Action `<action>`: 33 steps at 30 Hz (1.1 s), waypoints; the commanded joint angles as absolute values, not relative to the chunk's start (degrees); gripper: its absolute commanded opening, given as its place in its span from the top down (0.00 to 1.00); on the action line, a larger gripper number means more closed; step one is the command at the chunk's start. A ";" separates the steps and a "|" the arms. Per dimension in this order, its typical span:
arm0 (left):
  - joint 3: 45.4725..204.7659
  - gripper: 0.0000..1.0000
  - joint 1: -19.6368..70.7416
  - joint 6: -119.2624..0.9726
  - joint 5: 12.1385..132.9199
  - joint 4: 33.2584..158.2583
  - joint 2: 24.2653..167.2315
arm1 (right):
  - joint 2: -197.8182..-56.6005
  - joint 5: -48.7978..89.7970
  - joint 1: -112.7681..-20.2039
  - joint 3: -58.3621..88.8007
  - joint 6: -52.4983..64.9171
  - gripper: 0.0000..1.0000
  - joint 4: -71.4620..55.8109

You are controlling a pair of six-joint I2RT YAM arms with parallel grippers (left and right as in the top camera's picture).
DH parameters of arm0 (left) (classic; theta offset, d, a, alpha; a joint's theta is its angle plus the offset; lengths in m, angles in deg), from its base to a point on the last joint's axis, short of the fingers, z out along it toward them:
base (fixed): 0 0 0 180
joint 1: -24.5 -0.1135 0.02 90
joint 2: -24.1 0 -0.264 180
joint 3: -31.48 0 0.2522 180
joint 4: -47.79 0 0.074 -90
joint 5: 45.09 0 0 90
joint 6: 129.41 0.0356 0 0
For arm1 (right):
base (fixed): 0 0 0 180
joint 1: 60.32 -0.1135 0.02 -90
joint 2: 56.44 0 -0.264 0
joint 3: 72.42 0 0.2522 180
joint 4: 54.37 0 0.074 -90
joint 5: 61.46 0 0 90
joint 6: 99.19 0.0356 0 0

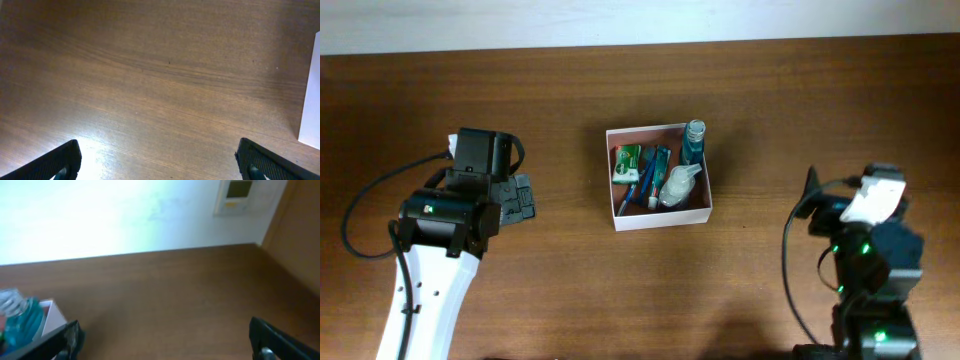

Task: Pack container

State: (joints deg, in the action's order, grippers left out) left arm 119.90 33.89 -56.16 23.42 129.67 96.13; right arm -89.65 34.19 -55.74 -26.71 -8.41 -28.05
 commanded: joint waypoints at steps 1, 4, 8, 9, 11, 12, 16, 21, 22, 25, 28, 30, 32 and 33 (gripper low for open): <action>119.90 0.01 33.58 -56.73 22.83 129.69 96.31 | -82.22 31.48 -55.37 -33.60 -8.19 0.02 -31.42; 119.90 0.01 33.58 -56.73 22.83 129.69 96.31 | -75.66 31.53 -55.37 -37.60 -7.04 0.02 -31.66; 119.90 0.00 33.58 -56.73 22.83 129.69 96.31 | -68.27 31.55 -55.37 -41.49 -7.06 0.02 -31.64; 119.90 0.01 33.58 -56.73 22.83 129.69 96.31 | -67.22 31.55 -55.37 -42.06 -7.06 0.02 -31.64; 119.90 0.01 33.58 -56.73 22.83 129.69 96.31 | -64.75 31.53 -55.42 -43.43 -7.04 0.02 -31.57; 119.90 0.01 33.58 -56.73 22.83 129.69 96.31 | -63.68 31.55 -55.42 -43.94 -7.04 0.02 -31.51; 119.90 0.01 33.58 -56.71 22.83 129.69 96.31 | -59.46 31.55 -55.42 -46.12 -7.04 0.02 -31.42; 119.90 0.01 33.58 -56.73 22.83 129.69 96.31 | -56.60 31.07 -55.44 -48.74 -7.04 0.02 -31.49; 119.90 0.01 33.58 -56.73 22.83 129.69 96.31 | -56.62 30.94 -55.44 -49.16 -7.01 0.02 -31.44; 119.90 0.01 33.58 -56.73 22.83 129.69 96.31 | -56.62 30.41 -55.44 -50.69 -7.01 0.02 -31.49; 119.90 0.01 33.58 -56.73 22.83 129.69 96.31 | -56.62 30.19 -55.42 -52.15 -7.01 0.02 -31.46; 119.90 0.01 33.58 -56.73 22.83 129.69 96.31 | -56.62 30.24 -55.42 -53.07 -7.04 0.02 -31.46; 119.90 0.01 33.58 -56.73 22.83 129.69 96.31 | -56.62 30.24 -55.42 -54.14 -7.04 0.02 -31.49; 119.90 0.01 33.58 -56.73 22.83 129.67 96.31 | -56.62 30.24 -55.42 -54.58 -7.04 0.02 -31.49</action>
